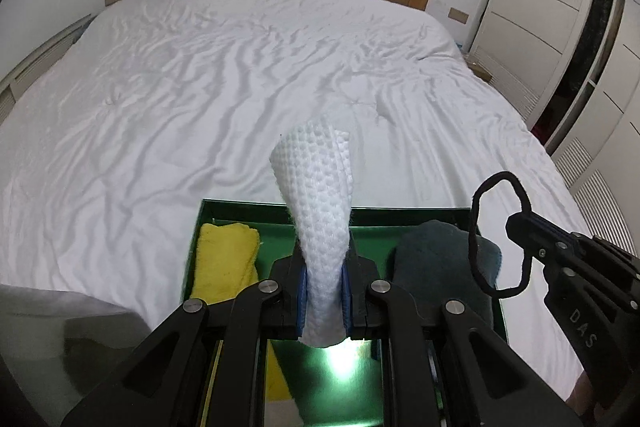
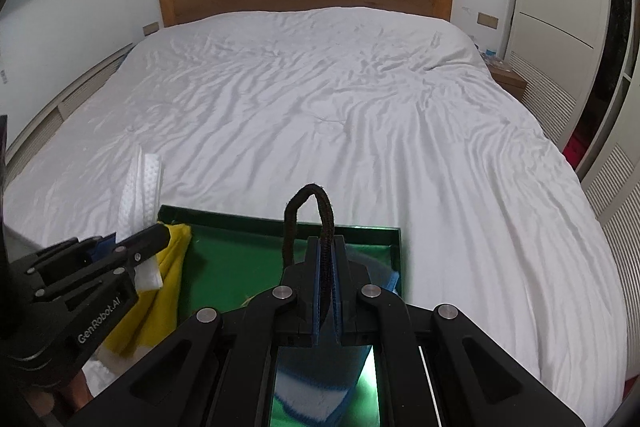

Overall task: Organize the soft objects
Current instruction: 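Carry the mesh pouf and hair tie over the green tray with both tools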

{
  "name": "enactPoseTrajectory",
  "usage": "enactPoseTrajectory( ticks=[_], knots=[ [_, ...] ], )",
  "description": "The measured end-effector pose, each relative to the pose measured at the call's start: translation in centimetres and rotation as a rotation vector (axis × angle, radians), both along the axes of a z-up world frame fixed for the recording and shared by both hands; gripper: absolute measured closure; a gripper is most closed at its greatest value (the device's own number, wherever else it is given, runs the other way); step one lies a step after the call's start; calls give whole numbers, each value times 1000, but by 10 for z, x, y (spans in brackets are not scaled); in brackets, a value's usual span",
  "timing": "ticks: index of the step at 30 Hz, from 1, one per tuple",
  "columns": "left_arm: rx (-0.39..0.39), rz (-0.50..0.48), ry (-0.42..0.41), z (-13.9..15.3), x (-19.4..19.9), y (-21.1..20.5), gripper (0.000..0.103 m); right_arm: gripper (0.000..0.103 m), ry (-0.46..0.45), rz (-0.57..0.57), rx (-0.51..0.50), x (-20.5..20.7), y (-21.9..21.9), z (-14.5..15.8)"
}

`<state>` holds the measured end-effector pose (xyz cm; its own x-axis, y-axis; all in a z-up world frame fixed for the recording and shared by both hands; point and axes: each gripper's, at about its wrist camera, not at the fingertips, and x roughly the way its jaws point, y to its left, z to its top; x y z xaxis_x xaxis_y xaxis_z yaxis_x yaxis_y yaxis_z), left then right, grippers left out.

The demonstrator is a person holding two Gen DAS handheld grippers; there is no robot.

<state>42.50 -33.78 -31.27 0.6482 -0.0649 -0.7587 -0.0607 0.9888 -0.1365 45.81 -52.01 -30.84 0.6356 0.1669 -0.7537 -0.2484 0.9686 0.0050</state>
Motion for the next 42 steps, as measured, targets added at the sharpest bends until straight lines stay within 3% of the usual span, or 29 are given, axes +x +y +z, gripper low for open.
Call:
enactPoseTrajectory(
  ticks=[17,42],
  knots=[
    [89,1,41,-44,19,-14,92,99,77,-14,-45,55,14,-70],
    [117,4,87,-69,34,-20,92,98,94,-46,-60,71,1,-93]
  ],
)
